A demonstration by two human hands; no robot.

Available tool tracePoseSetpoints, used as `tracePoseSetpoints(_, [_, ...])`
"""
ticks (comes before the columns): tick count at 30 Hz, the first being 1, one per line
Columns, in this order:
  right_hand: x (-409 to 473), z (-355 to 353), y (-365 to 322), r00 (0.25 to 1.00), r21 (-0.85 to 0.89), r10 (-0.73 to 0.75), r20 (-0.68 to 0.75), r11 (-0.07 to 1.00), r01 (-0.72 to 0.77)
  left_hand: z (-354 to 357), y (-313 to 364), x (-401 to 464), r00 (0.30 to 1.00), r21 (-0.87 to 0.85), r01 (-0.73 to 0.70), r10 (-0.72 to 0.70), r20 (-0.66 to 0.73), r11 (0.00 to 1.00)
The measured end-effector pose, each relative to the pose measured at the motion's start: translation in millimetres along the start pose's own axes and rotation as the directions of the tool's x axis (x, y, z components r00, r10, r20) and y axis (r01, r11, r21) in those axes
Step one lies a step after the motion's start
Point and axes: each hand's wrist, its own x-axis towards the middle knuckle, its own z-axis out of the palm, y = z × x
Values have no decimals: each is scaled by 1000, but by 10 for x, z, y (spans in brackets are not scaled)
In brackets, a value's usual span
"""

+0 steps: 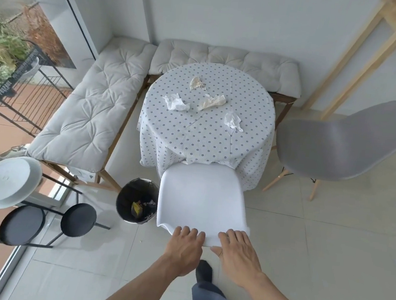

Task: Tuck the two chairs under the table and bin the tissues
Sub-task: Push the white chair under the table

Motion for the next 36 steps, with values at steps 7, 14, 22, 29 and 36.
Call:
tracePoseSetpoints(7, [-101, 77, -79, 999, 9, 35, -34, 999, -35, 51, -3, -83, 1000, -4, -20, 19, -10, 1000])
tracePoseSetpoints(14, [24, 30, -9, 999, 17, 45, 8, 999, -45, -14, -73, 34, 1000, -2, -17, 17, 3, 1000])
tracePoseSetpoints(22, [324, -80, 67, 997, 26, 58, 56, 998, -59, -144, -228, 176, 996, 20, 83, -83, 13, 996])
tracePoseSetpoints(29, [632, -198, 190, 984, 50, 79, 160, 995, -88, -220, -315, 208, 995, -3, 98, -98, -29, 995])
tracePoseSetpoints(36, [739, -243, 241, 970, 19, 159, 184, 986, -165, -382, -416, 219, 989, -30, 142, -143, -28, 989])
